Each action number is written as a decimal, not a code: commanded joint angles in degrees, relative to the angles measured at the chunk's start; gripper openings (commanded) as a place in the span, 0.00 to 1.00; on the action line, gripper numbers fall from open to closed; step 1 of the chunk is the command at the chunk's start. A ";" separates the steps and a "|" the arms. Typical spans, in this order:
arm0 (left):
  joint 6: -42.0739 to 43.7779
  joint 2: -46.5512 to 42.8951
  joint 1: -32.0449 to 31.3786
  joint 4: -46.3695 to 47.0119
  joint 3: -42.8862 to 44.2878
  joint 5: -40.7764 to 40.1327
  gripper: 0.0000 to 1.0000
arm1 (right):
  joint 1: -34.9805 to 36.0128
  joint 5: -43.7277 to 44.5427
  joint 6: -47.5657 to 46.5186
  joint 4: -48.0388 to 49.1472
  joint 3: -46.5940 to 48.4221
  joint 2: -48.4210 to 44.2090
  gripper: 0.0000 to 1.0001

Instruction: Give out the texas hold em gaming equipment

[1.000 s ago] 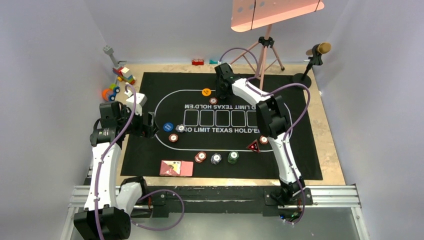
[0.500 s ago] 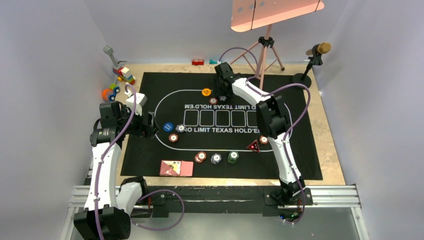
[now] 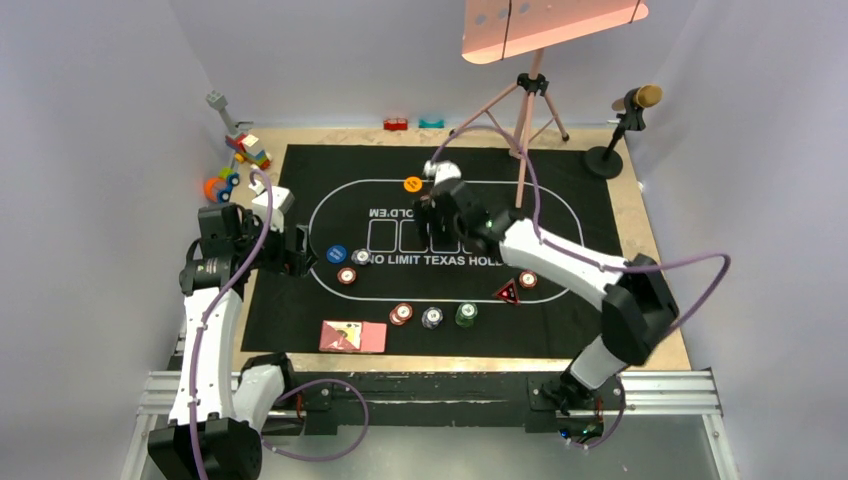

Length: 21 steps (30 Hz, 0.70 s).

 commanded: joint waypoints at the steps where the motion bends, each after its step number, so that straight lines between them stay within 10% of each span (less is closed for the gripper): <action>1: 1.27 -1.14 0.50 1.92 -0.28 1.38 1.00 | 7.12 -0.08 4.41 2.26 -12.31 -6.24 0.73; 21: 1.17 -1.32 0.55 2.05 -0.33 1.23 1.00 | 20.38 -2.88 6.79 3.10 -21.76 -4.79 0.76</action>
